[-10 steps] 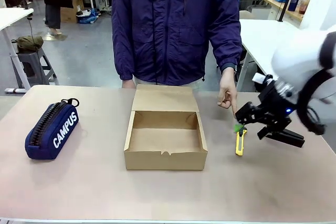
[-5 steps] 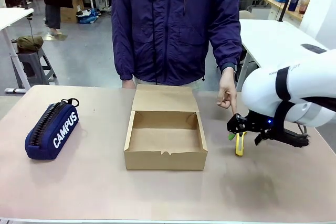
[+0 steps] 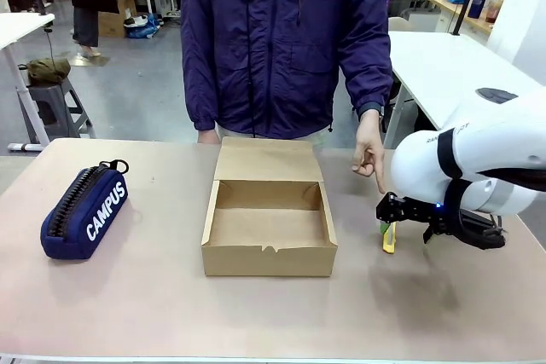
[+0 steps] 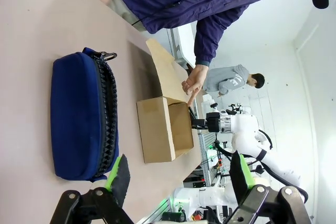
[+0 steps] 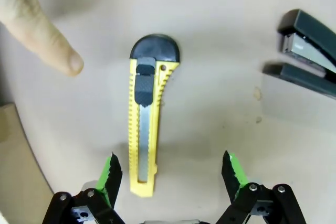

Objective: Pack the item into the box.
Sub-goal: Pick up the item indicated by the person and place it inside the Mailer Box.

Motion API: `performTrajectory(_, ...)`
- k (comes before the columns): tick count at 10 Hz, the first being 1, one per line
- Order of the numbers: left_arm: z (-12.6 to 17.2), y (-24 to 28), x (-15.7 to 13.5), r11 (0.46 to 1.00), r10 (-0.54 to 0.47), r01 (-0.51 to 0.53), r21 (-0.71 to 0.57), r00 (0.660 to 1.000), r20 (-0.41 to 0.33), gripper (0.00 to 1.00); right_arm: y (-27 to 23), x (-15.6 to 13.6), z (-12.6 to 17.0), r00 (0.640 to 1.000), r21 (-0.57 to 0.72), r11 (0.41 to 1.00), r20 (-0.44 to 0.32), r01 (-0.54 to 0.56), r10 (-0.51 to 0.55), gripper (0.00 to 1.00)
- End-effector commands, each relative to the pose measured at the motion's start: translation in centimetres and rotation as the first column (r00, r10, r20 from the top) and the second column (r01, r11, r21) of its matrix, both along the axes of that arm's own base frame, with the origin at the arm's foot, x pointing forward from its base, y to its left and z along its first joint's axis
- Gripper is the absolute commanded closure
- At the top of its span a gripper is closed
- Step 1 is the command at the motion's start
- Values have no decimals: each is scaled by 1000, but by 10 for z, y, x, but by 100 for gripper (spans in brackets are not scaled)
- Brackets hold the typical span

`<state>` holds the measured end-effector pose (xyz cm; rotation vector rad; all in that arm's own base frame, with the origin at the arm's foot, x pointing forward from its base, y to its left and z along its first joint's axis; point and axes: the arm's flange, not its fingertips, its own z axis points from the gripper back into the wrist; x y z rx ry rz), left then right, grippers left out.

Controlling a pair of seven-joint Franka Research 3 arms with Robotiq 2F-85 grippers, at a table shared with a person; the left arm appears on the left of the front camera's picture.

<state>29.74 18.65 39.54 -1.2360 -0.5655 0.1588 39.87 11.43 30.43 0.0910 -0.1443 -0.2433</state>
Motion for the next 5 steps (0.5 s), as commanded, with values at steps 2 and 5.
performTrajectory(2, 1, 0, 0, 1000, -1, 2, -10, 1000, 29, 0, 17, 24, -14, 1000, -17, 1000, 20, 23, -23, 0)
performTrajectory(5, 1, 0, 0, 1000, -1, 2, -10, 1000, 29, 0, 19, 24, -12, 1000, -15, 1000, 27, 6, -5, 0)
